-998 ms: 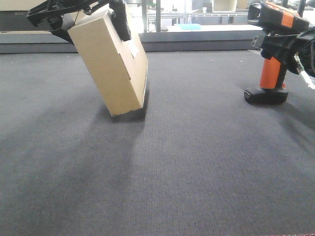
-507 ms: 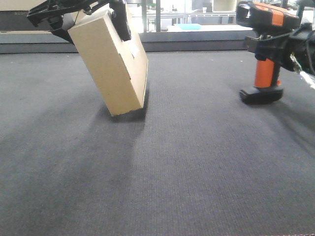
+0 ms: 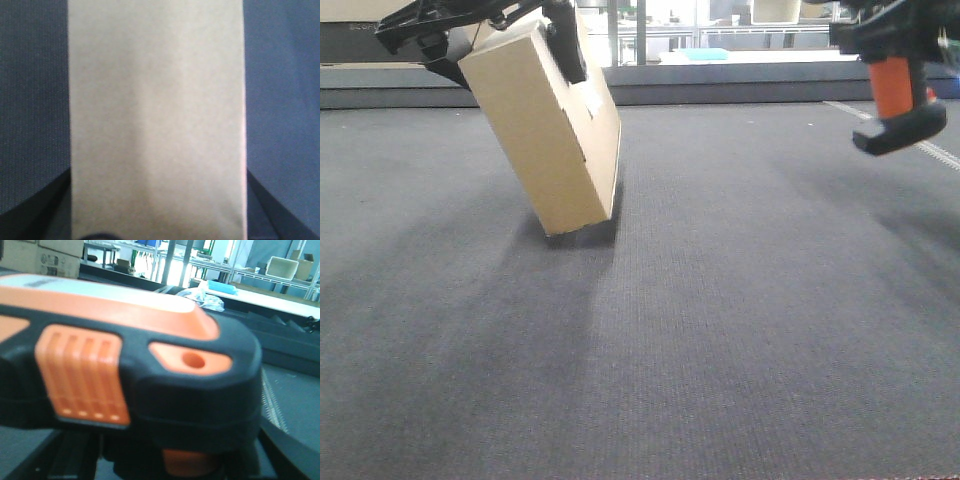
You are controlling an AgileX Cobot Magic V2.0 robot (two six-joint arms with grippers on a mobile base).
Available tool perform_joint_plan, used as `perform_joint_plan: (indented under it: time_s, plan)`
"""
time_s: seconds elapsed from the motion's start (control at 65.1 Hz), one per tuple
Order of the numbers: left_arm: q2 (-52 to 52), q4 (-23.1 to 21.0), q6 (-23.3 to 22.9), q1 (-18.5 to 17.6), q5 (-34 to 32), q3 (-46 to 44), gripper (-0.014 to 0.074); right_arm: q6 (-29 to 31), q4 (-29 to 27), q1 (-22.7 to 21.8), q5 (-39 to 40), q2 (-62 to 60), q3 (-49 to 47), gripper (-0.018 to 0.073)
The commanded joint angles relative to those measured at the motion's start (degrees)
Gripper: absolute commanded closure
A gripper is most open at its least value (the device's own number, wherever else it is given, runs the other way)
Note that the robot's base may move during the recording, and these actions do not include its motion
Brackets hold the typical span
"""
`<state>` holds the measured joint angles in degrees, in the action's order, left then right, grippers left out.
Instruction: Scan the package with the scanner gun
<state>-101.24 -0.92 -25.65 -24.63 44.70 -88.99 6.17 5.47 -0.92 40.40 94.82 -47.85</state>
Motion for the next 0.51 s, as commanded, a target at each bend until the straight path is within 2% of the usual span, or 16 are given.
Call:
perform_joint_plan:
  time_s: [0.0, 0.184, 0.384, 0.491]
  plan:
    - [0.2, -0.34, 0.01, -0.41, -1.35, -0.42, 0.0457, 3.95, -2.23, -0.01, -0.57, -0.25, -3.05, 0.0443]
    - [0.2, -0.34, 0.01, -0.41, -1.35, -0.42, 0.0457, 11.99, -5.47, -0.01, -1.36, 1.33, -3.53, 0.0443]
    - [0.2, -0.6, 0.01, -0.41, -1.35, -0.42, 0.0457, 16.54, -7.41, -0.01, -0.97, 3.89, -3.53, 0.0443]
    - [0.2, -0.59, 0.01, -0.41, -1.22, -0.42, 0.0457, 16.87, -7.53, -0.01, -0.85, 4.28, -3.53, 0.0443]
